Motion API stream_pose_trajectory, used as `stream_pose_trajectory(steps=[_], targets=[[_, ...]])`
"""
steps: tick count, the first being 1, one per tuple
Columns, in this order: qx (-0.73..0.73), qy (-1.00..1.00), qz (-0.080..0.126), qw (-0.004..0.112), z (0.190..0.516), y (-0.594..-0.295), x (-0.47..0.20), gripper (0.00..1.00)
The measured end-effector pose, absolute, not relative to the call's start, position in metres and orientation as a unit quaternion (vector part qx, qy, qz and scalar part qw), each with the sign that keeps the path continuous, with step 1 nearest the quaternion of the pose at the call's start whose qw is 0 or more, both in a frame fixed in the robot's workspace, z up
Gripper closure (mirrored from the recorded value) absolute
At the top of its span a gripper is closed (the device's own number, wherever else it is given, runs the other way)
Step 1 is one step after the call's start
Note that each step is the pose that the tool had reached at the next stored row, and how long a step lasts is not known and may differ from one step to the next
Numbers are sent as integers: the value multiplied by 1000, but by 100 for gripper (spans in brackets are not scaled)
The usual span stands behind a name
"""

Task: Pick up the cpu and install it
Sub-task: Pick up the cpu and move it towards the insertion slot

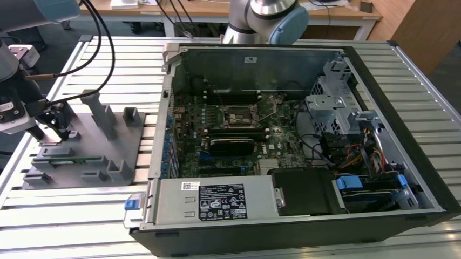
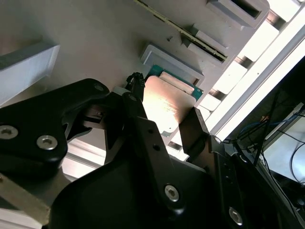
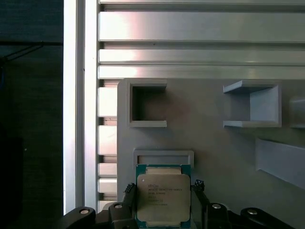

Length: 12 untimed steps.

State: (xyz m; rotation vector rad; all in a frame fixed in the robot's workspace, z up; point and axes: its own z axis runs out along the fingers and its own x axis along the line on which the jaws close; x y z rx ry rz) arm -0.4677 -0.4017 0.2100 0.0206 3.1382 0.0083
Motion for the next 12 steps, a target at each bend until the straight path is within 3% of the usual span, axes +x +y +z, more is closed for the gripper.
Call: stream_pose_trajectory(steps=[12], targets=[[7, 1000, -1, 2, 211, -401, -468, 46]])
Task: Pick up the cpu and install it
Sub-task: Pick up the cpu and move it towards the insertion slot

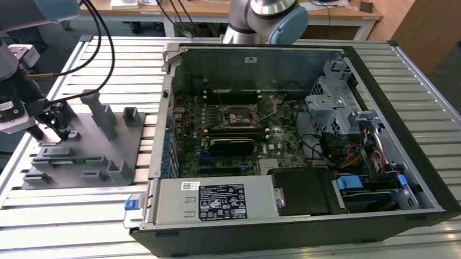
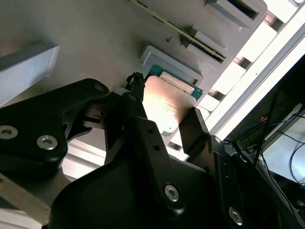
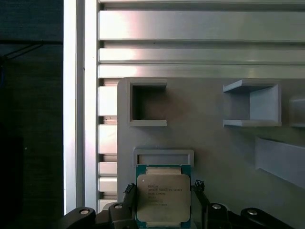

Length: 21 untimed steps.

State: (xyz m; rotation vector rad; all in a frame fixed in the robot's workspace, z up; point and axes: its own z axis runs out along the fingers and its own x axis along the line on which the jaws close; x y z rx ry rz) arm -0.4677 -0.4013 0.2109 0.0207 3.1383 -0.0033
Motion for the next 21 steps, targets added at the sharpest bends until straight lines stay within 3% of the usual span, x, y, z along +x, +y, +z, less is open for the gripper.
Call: stream_pose_trajectory(steps=[21], targets=[[7, 1000, -2, 2, 232, -401, -468, 46]])
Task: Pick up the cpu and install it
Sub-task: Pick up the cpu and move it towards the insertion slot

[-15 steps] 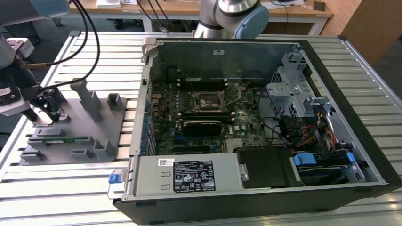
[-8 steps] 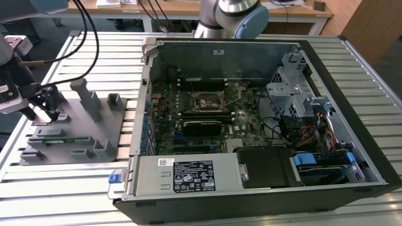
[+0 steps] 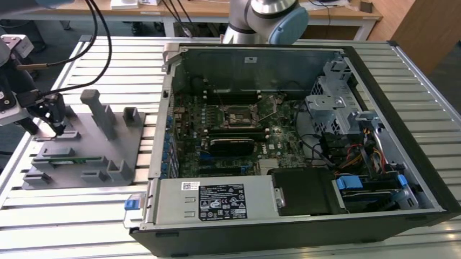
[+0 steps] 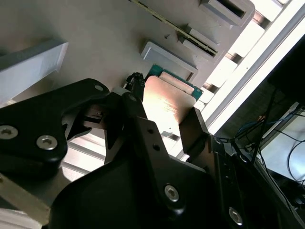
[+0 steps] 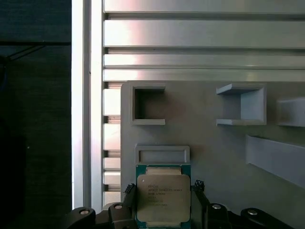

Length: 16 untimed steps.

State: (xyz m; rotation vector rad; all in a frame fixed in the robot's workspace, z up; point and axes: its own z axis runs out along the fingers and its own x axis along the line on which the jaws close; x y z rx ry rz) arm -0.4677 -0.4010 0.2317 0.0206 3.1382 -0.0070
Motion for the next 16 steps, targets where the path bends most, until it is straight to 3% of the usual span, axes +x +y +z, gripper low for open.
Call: stream_pose_trajectory(steps=[16], targets=[[7, 1000, -3, 2, 248, -401, -468, 46]])
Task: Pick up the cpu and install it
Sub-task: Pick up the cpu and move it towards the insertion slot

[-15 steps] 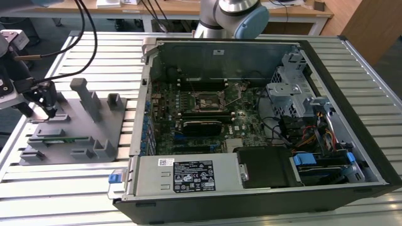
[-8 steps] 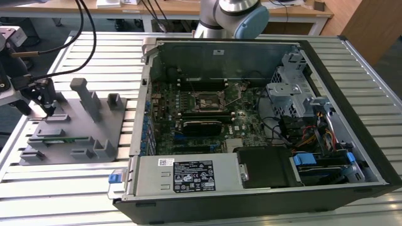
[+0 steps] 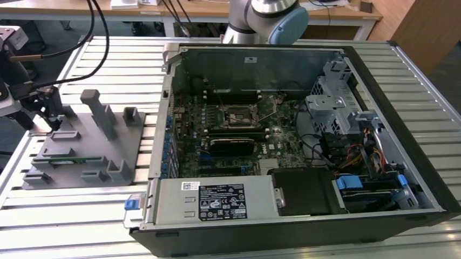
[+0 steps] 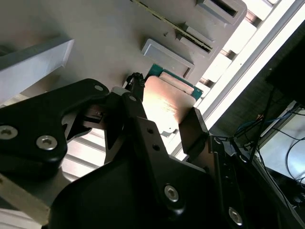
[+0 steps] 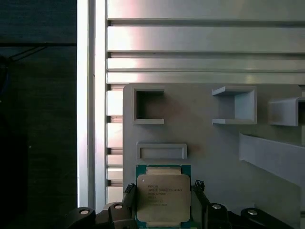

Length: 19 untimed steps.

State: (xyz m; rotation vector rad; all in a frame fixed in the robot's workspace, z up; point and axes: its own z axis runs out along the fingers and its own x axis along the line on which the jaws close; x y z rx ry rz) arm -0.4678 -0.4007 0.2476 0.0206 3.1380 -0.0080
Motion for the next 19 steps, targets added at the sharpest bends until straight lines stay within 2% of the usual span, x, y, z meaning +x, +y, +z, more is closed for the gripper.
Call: stream_pose_trajectory(steps=[19], targets=[[7, 1000, -3, 2, 264, -400, -468, 46]])
